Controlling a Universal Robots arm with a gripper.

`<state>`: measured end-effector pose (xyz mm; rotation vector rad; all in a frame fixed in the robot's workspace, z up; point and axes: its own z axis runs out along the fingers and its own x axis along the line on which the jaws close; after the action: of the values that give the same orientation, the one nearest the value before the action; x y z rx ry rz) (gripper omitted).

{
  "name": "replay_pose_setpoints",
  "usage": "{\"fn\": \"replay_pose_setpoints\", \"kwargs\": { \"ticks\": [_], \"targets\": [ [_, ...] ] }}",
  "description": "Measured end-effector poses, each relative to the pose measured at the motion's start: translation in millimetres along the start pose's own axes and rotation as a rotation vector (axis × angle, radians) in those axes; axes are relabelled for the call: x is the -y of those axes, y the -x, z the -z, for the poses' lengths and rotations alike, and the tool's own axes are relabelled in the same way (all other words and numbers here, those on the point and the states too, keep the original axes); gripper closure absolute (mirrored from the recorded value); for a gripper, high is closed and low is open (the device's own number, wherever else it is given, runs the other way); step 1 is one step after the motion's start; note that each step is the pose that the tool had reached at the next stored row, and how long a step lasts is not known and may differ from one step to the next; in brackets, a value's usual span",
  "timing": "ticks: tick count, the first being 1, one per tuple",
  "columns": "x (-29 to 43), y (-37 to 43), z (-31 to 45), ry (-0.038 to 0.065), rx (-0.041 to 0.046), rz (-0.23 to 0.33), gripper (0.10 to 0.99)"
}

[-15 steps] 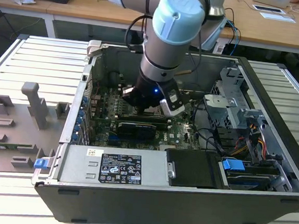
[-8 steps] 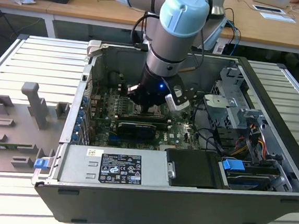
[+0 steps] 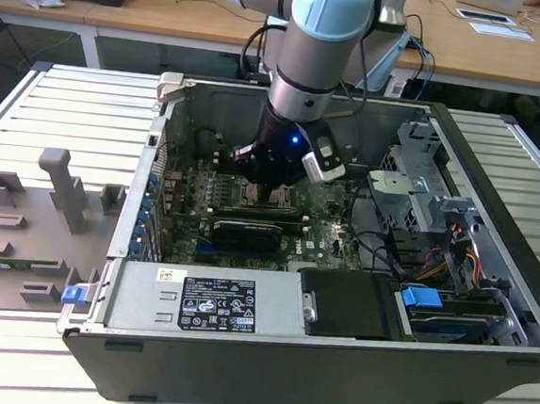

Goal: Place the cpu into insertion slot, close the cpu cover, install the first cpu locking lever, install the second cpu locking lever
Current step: 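Install the second cpu locking lever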

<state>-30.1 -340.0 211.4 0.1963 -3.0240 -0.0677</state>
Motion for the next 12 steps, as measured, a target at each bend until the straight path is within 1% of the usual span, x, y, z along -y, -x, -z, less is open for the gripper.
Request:
{"fn": "replay_pose_setpoints", "kwargs": {
  "ticks": [2, 3, 6, 8, 9, 12],
  "targets": [
    [-0.7, -0.3, 4.7, -0.002, -0.0001, 0.000, 0.980],
    [-0.9, -0.8, 8.8, -0.004, -0.0004, 0.000, 0.980],
    [-1.7, -1.9, 19.6, -0.005, -0.0004, 0.000, 0.980],
    [-2.3, -3.0, 29.2, -0.005, -0.0005, -0.001, 0.980],
    [-2.6, -3.3, 32.7, -0.006, -0.0005, -0.001, 0.980],
    [-2.8, -3.8, 36.9, -0.006, -0.0005, -0.001, 0.980]
  ]
}}
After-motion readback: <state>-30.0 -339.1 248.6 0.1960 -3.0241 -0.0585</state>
